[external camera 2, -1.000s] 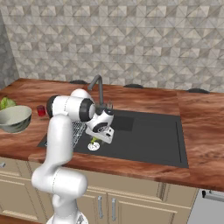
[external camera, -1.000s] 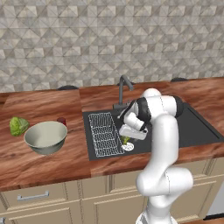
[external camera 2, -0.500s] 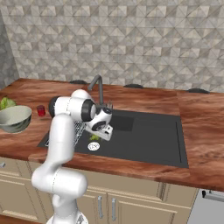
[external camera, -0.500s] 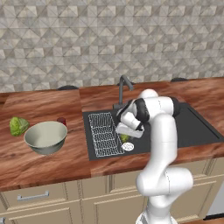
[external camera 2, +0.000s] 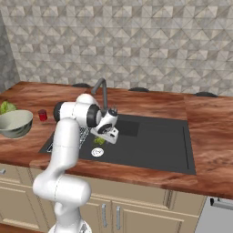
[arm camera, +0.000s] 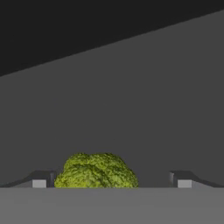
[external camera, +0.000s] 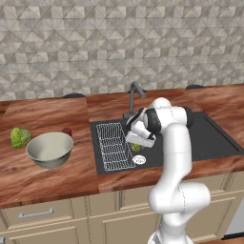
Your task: Pick the broccoli from the sink and place it in the bowl. Then pick the bowl and place it in the microwave. Then close the microwave door and press the start button.
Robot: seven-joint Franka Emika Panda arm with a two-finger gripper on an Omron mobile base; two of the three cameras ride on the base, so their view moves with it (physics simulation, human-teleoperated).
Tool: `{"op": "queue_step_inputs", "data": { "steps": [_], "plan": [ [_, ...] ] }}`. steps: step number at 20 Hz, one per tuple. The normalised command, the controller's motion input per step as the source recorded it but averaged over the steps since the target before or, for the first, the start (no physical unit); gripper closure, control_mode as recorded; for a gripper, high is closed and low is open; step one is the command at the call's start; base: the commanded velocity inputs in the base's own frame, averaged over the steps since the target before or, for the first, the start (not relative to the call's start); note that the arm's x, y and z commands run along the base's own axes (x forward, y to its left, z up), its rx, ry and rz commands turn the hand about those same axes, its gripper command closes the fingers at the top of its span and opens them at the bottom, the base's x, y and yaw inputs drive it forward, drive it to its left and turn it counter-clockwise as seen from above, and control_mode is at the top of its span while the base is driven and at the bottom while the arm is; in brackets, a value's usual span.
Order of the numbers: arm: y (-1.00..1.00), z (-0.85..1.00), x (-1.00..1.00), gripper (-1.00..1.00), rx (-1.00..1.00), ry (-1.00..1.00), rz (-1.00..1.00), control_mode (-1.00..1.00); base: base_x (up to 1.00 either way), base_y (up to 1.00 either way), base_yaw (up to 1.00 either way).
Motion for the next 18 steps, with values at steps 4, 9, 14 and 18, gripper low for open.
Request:
{"op": "queue_step_inputs", "data": {
  "steps": [4,9,14,18],
  "plan": [
    [0.0,-0.06,-0.03,1.0,0.0,0.03,0.0,-1.0,0.0,0.0,0.0],
    [0.0,0.0,-0.15,1.0,0.01,0.0,0.0,-1.0,0.0,0.0,0.0],
    [-0.18,0.21,-0.38,1.0,0.1,-0.05,0.0,-1.0,0.0,0.0,0.0],
    [-0.46,0.52,-0.64,1.0,0.07,-0.02,0.0,-1.0,0.0,0.0,0.0]
  ]
}}
